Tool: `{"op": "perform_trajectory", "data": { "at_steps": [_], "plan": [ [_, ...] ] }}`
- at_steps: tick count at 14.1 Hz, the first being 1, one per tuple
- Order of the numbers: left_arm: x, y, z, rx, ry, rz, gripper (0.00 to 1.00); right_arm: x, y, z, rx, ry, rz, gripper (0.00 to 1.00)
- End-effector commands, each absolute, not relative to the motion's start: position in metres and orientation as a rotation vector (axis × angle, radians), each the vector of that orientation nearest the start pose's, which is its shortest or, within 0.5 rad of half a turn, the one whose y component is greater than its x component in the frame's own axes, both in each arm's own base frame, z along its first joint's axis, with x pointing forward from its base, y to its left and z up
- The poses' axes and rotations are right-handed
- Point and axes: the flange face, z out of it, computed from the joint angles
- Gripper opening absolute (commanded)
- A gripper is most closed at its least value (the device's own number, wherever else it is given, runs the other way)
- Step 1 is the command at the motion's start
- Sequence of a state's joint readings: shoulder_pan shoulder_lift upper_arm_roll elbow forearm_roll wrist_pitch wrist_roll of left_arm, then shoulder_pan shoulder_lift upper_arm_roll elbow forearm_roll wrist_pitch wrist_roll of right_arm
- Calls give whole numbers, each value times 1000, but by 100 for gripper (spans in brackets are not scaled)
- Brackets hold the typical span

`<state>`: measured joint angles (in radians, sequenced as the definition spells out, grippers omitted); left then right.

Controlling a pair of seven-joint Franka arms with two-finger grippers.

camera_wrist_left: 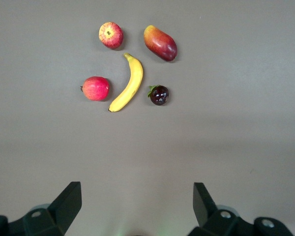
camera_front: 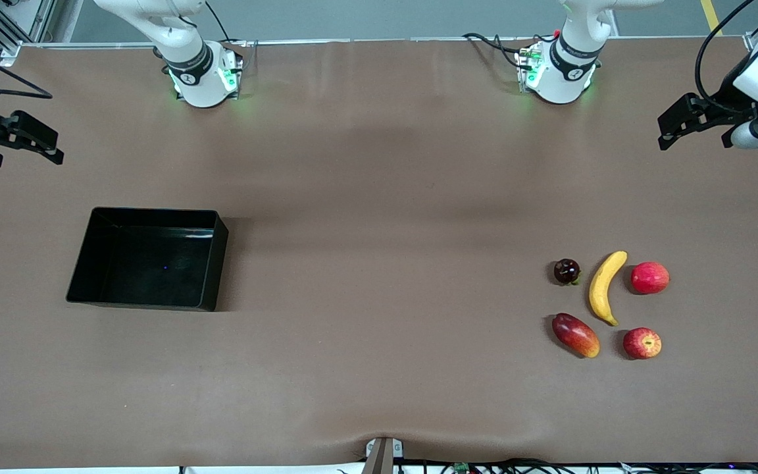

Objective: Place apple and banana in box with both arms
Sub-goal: 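Reach the left gripper toward the apple while the right gripper reaches the box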

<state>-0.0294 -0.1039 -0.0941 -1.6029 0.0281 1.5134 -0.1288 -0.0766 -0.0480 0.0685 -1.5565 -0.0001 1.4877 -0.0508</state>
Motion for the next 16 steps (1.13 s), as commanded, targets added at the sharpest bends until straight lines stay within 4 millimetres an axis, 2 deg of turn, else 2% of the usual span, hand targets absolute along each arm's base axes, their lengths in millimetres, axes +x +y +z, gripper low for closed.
{"op": "perform_trajectory", "data": {
  "at_steps": [1, 4, 7, 9, 11, 14, 16],
  "plan": [
    [513, -62, 669, -3085, 0, -34, 100, 530, -5, 651, -3137, -75, 36, 100],
    [514, -60, 676, -3087, -3, -55, 100, 533, -7, 647, -3136, -73, 43, 100],
    [530, -55, 656, -3090, -22, 2, 100, 535, -10, 650, -3137, -66, 22, 100],
    [550, -48, 629, -3090, -44, 60, 100, 541, -13, 643, -3140, -58, 39, 100],
    [575, -50, 597, -3095, -37, 61, 100, 552, -18, 635, -3146, -48, 25, 100],
    [609, -41, 549, -3070, -40, 47, 100, 579, -39, 597, -3148, -8, 49, 100],
    [632, -36, 513, -3031, -11, 5, 100, 589, -57, 585, -3141, 36, 29, 100]
  ]
}}
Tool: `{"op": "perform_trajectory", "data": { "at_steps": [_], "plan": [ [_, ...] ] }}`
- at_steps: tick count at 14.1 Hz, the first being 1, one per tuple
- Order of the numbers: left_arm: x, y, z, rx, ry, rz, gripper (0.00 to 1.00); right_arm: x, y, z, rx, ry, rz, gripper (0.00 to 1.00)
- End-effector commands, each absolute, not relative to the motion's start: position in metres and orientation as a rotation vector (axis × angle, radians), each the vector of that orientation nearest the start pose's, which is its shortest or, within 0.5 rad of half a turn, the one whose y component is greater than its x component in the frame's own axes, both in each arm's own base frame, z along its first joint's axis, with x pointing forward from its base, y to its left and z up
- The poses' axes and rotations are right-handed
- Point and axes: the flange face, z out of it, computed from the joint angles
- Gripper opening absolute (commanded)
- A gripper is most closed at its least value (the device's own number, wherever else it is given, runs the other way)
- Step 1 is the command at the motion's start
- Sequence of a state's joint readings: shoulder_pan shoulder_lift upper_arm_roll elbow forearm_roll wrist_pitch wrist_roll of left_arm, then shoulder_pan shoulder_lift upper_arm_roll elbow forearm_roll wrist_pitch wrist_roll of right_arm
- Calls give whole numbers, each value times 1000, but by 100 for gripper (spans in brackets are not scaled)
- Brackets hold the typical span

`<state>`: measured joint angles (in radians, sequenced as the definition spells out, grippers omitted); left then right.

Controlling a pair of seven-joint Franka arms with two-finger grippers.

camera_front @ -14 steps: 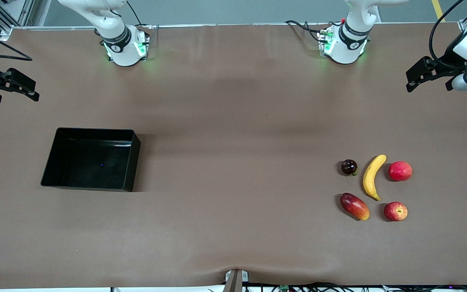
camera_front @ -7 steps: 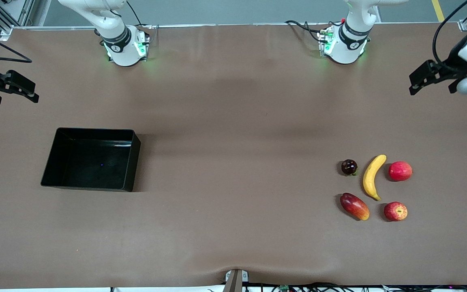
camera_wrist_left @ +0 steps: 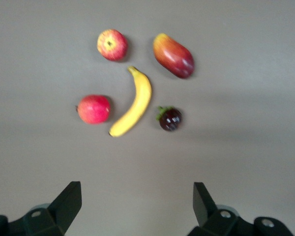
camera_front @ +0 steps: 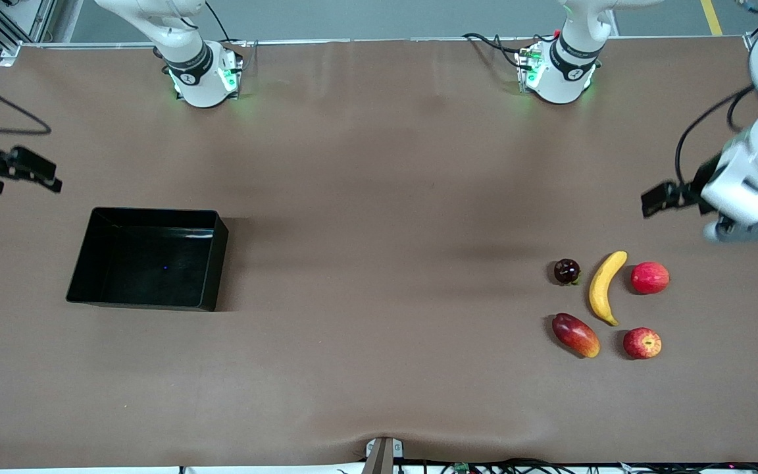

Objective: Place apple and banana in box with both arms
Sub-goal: 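Reach the left gripper toward the apple while the right gripper reaches the box, then grasp the red apple with the left gripper while the right gripper grips the box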

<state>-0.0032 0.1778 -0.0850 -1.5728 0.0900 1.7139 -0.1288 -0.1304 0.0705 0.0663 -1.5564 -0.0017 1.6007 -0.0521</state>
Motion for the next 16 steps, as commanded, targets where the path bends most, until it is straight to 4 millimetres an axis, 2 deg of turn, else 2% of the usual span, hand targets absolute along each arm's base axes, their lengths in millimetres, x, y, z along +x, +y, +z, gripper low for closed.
{"op": "perform_trajectory", "data": {
  "at_steps": [1, 3, 4, 5, 7, 8, 9, 11, 13, 14, 16],
  "plan": [
    [643, -36, 494, -3031, -5, -5, 100, 597, -58, 569, -3137, 36, 52, 100],
    [663, -25, 457, -3039, -20, -30, 100, 616, -63, 518, -3130, 36, 169, 100],
    [672, -17, 440, -3044, -20, -59, 100, 624, -66, 503, -3129, 40, 164, 100],
    [680, -7, 425, -3038, 18, -72, 100, 629, -79, 492, -3131, 66, 148, 100],
    [693, -4, 395, -3015, 199, -101, 100, 637, -95, 455, -3117, 74, 217, 100],
    [699, -1, 383, -3011, 254, -132, 100, 639, -106, 444, -3111, 46, 220, 100],
    [705, 13, 366, -3008, 307, -145, 100, 641, -115, 432, -3105, 8, 223, 100],
    [718, 43, 336, -2981, 484, -204, 100, 643, -138, 396, -3083, 5, 283, 100],
    [732, 61, 307, -2954, 622, -214, 100, 639, -158, 362, -3063, 20, 327, 100],
    [736, 68, 296, -2959, 622, -208, 100, 638, -166, 347, -3059, 1, 322, 100],
    [738, 66, 279, -2980, 587, -199, 100, 634, -183, 322, -3052, -39, 308, 100]
  ]
}}
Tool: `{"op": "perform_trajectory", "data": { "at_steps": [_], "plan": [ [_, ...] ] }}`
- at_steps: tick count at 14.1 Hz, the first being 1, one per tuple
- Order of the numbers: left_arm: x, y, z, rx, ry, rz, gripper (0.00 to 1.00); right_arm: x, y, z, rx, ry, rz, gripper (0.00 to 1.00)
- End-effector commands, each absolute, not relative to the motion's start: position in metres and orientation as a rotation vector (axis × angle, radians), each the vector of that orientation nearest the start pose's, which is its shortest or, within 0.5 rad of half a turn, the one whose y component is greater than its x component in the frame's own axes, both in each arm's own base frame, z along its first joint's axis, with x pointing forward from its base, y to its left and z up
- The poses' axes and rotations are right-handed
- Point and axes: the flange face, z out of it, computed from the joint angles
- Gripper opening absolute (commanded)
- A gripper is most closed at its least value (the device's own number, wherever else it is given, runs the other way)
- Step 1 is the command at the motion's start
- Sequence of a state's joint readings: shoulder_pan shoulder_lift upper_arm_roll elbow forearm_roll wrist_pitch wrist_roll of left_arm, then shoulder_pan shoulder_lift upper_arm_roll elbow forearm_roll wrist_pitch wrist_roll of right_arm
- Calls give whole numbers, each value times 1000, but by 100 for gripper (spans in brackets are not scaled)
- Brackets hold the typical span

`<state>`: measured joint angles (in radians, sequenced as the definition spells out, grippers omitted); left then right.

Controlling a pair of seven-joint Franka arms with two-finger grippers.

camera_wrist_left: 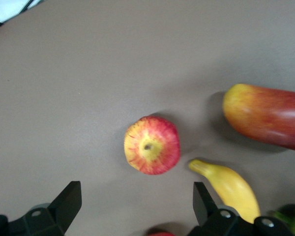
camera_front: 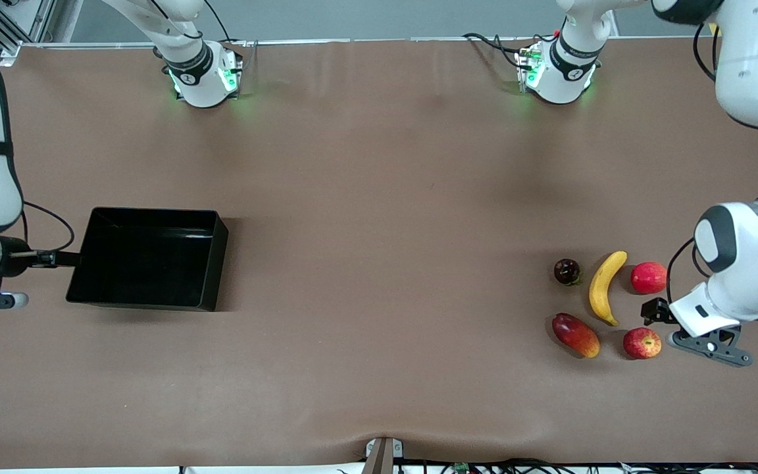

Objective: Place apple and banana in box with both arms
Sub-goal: 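Grasp the red apple with the left gripper while the right gripper grips the box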

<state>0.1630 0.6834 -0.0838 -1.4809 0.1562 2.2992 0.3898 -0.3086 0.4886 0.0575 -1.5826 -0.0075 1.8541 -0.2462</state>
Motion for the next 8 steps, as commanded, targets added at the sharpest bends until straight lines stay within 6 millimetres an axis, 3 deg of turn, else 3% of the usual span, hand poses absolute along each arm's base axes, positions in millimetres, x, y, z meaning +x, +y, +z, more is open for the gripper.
{"op": "perform_trajectory", "data": {
  "at_steps": [1, 6, 7, 8],
  "plan": [
    [739, 65, 273, -2989, 558, -207, 100, 630, -192, 308, -3043, -39, 319, 100],
    [744, 56, 238, -2995, 564, -248, 100, 620, -202, 261, -3042, -33, 371, 100],
    [744, 60, 231, -2991, 576, -256, 100, 617, -201, 251, -3048, -42, 375, 92],
    [743, 61, 223, -2992, 584, -250, 100, 614, -202, 247, -3065, -60, 391, 77]
  ]
}}
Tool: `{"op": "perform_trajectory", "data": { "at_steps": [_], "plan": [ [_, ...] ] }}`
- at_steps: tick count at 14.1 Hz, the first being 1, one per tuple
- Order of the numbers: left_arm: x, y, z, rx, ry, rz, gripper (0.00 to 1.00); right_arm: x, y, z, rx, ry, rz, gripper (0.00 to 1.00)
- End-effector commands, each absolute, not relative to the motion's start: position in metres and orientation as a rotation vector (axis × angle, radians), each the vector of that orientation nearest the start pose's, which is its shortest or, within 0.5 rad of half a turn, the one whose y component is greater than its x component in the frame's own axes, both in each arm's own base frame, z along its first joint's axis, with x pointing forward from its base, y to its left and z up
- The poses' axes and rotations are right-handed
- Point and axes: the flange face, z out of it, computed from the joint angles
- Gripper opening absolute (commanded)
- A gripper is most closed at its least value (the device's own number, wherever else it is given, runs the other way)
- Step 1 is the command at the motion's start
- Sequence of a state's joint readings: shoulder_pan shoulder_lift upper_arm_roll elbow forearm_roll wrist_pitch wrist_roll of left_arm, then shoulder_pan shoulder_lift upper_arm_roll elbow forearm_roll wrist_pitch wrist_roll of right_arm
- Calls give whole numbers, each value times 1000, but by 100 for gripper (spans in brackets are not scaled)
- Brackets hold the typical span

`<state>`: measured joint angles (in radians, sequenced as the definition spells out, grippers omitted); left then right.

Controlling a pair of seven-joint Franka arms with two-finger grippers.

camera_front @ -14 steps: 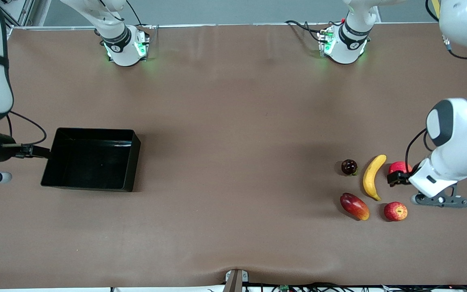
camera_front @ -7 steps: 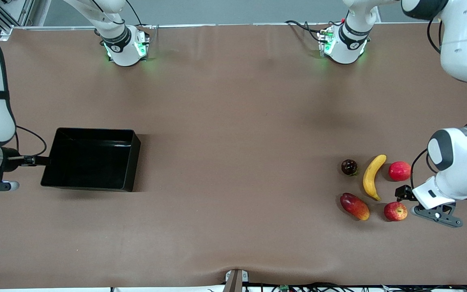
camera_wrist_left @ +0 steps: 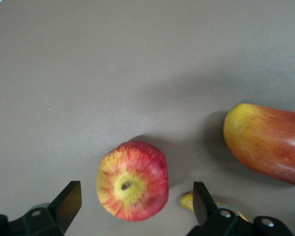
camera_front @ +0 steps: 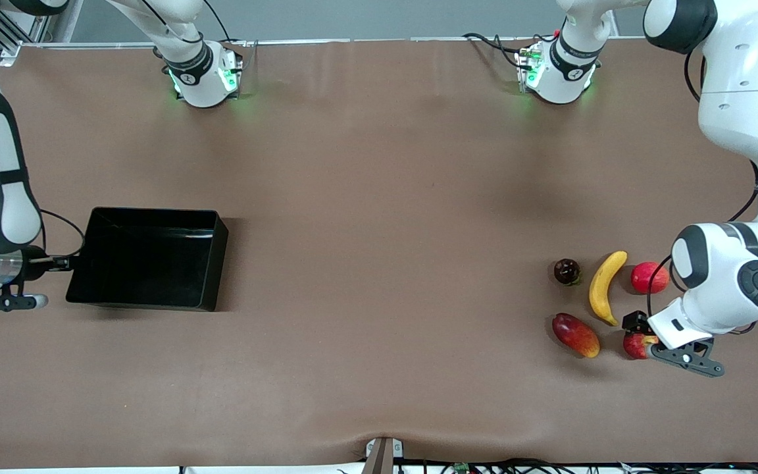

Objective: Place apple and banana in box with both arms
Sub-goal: 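Grasp the red apple with the left gripper while the right gripper grips the box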

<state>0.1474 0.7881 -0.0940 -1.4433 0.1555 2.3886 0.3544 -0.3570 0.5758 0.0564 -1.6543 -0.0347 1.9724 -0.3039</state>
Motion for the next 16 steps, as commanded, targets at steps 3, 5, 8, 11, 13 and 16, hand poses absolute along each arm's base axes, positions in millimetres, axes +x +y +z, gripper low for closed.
{"op": "perform_trajectory", "data": {
  "at_steps": [3, 5, 8, 11, 13, 16],
  "plan": [
    [742, 60, 217, -2987, 591, -246, 100, 611, -202, 240, -3064, -65, 421, 48],
    [743, 61, 218, -2951, 623, -261, 88, 609, -203, 240, -3060, -58, 435, 14],
    [745, 61, 224, -2917, 657, -264, 18, 606, -200, 241, -3039, -69, 491, 0],
    [748, 57, 244, -2899, 659, -298, 0, 610, -187, 251, -3027, -99, 523, 0],
    [749, 55, 272, -2890, 654, -324, 0, 616, -178, 267, -2999, -105, 566, 0],
    [744, 33, 307, -2926, 656, -274, 0, 629, -159, 304, -2901, -84, 577, 0]
  ]
}}
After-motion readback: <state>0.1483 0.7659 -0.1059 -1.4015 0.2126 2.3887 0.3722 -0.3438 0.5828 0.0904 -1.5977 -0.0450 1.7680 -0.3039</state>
